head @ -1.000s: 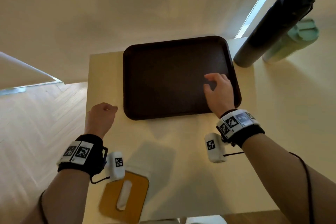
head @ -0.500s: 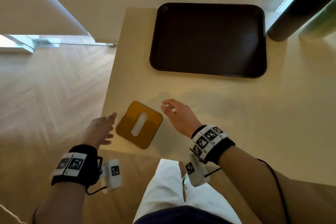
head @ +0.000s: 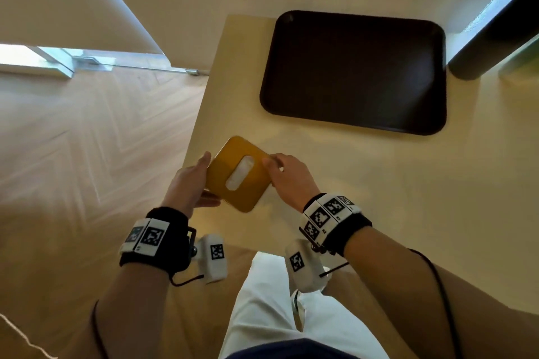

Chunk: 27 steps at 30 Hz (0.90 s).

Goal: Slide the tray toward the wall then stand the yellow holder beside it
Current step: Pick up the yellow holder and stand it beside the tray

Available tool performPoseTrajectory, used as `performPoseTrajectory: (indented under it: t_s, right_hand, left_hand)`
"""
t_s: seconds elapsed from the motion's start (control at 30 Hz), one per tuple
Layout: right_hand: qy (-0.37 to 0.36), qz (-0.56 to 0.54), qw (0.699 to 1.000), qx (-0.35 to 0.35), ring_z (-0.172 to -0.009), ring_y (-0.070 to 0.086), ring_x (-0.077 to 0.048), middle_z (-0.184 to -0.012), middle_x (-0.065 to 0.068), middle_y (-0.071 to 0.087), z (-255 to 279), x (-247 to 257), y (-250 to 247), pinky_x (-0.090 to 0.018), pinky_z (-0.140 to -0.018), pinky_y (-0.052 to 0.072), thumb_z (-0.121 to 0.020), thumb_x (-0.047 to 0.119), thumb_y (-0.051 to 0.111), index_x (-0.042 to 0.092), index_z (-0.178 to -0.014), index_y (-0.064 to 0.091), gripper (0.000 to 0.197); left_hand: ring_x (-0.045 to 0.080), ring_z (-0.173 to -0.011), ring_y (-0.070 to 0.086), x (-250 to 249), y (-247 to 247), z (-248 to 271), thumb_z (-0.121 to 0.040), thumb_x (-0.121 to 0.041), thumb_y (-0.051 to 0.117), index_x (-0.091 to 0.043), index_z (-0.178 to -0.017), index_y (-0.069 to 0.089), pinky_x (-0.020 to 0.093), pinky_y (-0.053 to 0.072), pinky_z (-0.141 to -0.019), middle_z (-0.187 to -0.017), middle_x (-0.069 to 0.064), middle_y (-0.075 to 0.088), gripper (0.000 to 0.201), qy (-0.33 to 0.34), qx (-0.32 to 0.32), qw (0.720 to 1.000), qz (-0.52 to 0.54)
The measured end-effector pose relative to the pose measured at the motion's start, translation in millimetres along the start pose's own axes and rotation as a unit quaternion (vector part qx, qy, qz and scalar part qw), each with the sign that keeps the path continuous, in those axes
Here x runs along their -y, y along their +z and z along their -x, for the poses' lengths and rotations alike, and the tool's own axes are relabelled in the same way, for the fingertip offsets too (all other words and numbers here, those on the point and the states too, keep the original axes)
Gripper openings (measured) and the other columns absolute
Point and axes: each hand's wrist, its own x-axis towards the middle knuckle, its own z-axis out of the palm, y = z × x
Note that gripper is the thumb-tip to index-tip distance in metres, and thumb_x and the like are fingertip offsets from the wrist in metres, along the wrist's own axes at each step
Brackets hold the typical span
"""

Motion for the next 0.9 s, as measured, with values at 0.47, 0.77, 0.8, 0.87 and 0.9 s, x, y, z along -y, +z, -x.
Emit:
performPoseTrajectory:
  t_s: [0.47, 0.77, 0.8, 0.87, 0.9]
  right_hand:
    - [0.016, 0.020, 0.996, -0.087, -0.095, 0.062, -0.027, -0.104, -0.012, 0.064, -189, 119, -50, -0.040, -0.088, 0.050, -0.101, 0.038, 0.032, 0.010, -0.111, 0.061, 0.041]
    - [0.085, 0.027, 0.989, -0.119, -0.091, 0.065, -0.032, -0.095, -0.012, 0.063, -282, 147, -84, -0.047, -0.088, 0.054, -0.099, 0.033, 0.034, 0.009, -0.101, 0.058, 0.034]
    - [0.092, 0.027, 0.988, -0.119, -0.090, 0.064, -0.031, -0.093, -0.010, 0.062, -290, 149, -86, -0.047, -0.088, 0.054, -0.099, 0.035, 0.034, 0.012, -0.099, 0.057, 0.033]
    - [0.100, 0.021, 0.987, -0.123, -0.089, 0.064, -0.030, -0.094, -0.009, 0.062, -298, 152, -89, -0.047, -0.089, 0.054, -0.098, 0.037, 0.034, 0.014, -0.099, 0.056, 0.032]
    - [0.103, 0.014, 0.986, -0.127, -0.091, 0.064, -0.030, -0.096, -0.008, 0.062, -304, 152, -91, -0.047, -0.089, 0.054, -0.098, 0.037, 0.034, 0.014, -0.103, 0.058, 0.033]
  left_hand:
    - [0.034, -0.069, 0.072, -196, -19, -144, -0.089, -0.063, 0.050, -0.002, -0.111, 0.058, 0.046, 0.062, -0.073, -0.080, 0.015, 0.068, 0.065, 0.091, 0.038, 0.995, -0.030]
    - [0.031, -0.068, 0.071, -267, 6, -205, -0.089, -0.063, 0.049, -0.003, -0.113, 0.057, 0.045, 0.063, -0.071, -0.084, 0.014, 0.068, 0.065, 0.100, 0.075, 0.991, -0.046]
    - [0.031, -0.069, 0.071, -274, 9, -210, -0.090, -0.062, 0.049, -0.003, -0.112, 0.057, 0.045, 0.063, -0.071, -0.084, 0.013, 0.068, 0.064, 0.099, 0.076, 0.991, -0.049]
    - [0.033, -0.071, 0.072, -282, 13, -215, -0.090, -0.061, 0.047, -0.004, -0.110, 0.056, 0.046, 0.063, -0.073, -0.083, 0.012, 0.067, 0.061, 0.102, 0.074, 0.990, -0.057]
    - [0.034, -0.073, 0.073, -287, 14, -219, -0.090, -0.062, 0.047, -0.005, -0.109, 0.055, 0.047, 0.063, -0.074, -0.083, 0.012, 0.067, 0.060, 0.105, 0.073, 0.990, -0.060]
